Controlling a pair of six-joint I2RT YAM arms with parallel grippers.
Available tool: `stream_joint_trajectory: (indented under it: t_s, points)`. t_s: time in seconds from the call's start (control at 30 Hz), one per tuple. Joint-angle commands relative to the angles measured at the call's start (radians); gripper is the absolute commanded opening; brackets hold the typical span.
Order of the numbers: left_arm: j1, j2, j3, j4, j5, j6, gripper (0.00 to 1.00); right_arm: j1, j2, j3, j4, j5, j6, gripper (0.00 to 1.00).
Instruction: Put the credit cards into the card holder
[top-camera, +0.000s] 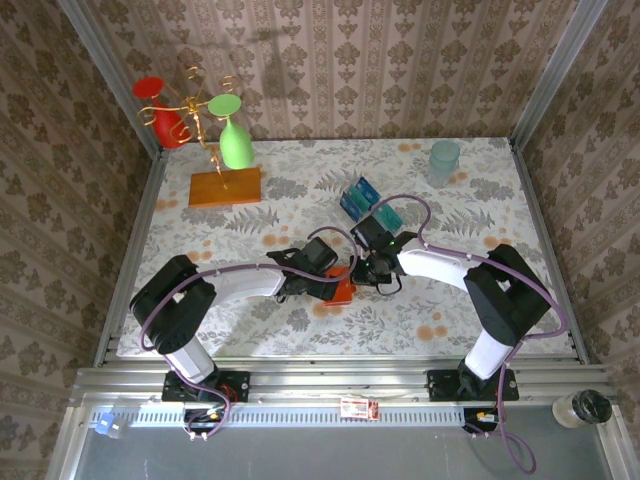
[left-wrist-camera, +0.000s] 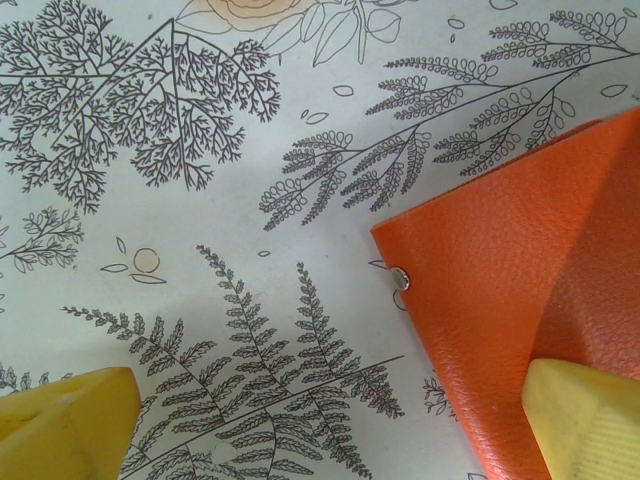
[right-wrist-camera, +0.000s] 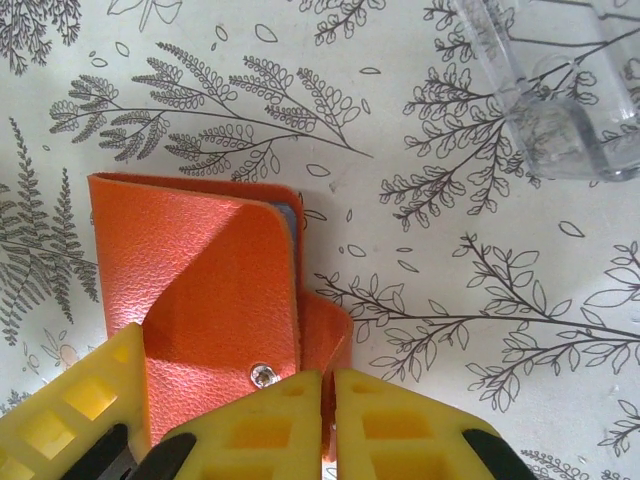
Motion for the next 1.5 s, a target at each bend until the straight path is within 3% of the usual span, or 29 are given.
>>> stream_joint_trajectory:
  t_s: [0.0,0.17,0.47,0.63,0.97,1.47]
  points:
    - [-0.004,0.023,-0.037,-0.073,-0.018,0.011,1.0,0.002,-0.013,0.013,-0.032,0.022,-0.008,0.1]
    - [-0.004,0.026,-0.036,-0.072,-0.017,0.009,1.0,0.002,-0.027,0.016,-0.039,0.026,-0.009,0.18]
    - [-0.006,0.027,-0.038,-0.069,-0.014,0.009,1.0,-0.001,-0.039,0.014,-0.041,0.034,-0.001,0.11]
    - [-0.007,0.026,-0.039,-0.067,-0.014,0.01,1.0,-0.002,-0.038,0.015,-0.034,0.02,-0.005,0.0]
    - [-0.009,0.026,-0.04,-0.064,-0.012,0.008,1.0,-0.004,-0.02,0.009,0.055,-0.09,0.025,0.0]
    - [-0.013,0.031,-0.043,-0.06,-0.011,0.005,1.0,0.005,0.045,0.02,0.09,-0.113,0.044,0.0]
